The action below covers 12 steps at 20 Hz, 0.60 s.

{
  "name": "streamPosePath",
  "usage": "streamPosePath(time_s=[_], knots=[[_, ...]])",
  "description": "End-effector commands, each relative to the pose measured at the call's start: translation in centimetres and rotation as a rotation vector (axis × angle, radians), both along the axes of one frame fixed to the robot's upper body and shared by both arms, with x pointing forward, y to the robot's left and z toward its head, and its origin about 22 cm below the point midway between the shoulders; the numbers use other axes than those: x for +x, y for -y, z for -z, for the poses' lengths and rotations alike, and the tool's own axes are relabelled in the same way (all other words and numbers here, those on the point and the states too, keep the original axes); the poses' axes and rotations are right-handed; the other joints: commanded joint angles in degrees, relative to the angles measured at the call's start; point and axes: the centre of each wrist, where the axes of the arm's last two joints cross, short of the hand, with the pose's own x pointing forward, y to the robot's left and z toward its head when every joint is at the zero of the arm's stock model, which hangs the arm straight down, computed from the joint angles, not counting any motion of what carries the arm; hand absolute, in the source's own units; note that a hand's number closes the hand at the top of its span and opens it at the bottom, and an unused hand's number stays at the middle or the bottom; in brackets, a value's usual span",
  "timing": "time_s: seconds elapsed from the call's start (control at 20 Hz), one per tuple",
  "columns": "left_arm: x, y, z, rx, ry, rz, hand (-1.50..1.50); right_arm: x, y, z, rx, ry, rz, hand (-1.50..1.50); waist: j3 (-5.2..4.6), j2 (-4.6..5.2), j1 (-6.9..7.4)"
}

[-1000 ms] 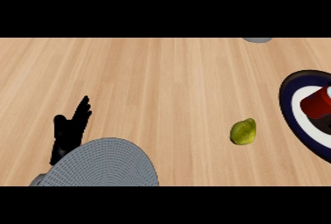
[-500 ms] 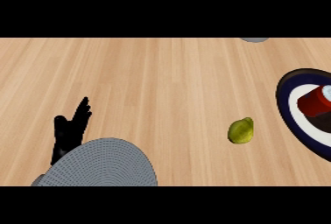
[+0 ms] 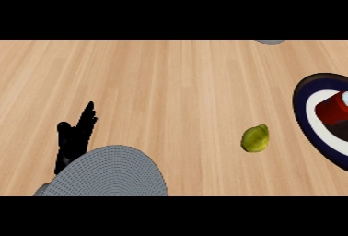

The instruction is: Pick the can from the placemat and place it in the plate

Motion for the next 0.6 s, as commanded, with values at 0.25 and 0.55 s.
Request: streamPosePath(time_s=[0.25,0.55], knots=[[-1.2,-0.5,-0.7,0.007,0.007,0.009,0.00,-0.7,0.0,1.6,0.092,0.069,-0.163,-1.50,0.02,-0.09,0.51],[0.7,-0.1,-0.7,0.003,0.011,-0.003,0.00,-0.4,-0.1,1.9,0.049,0.062,-0.116,-1.50,-0.01,0.07,0.24]])
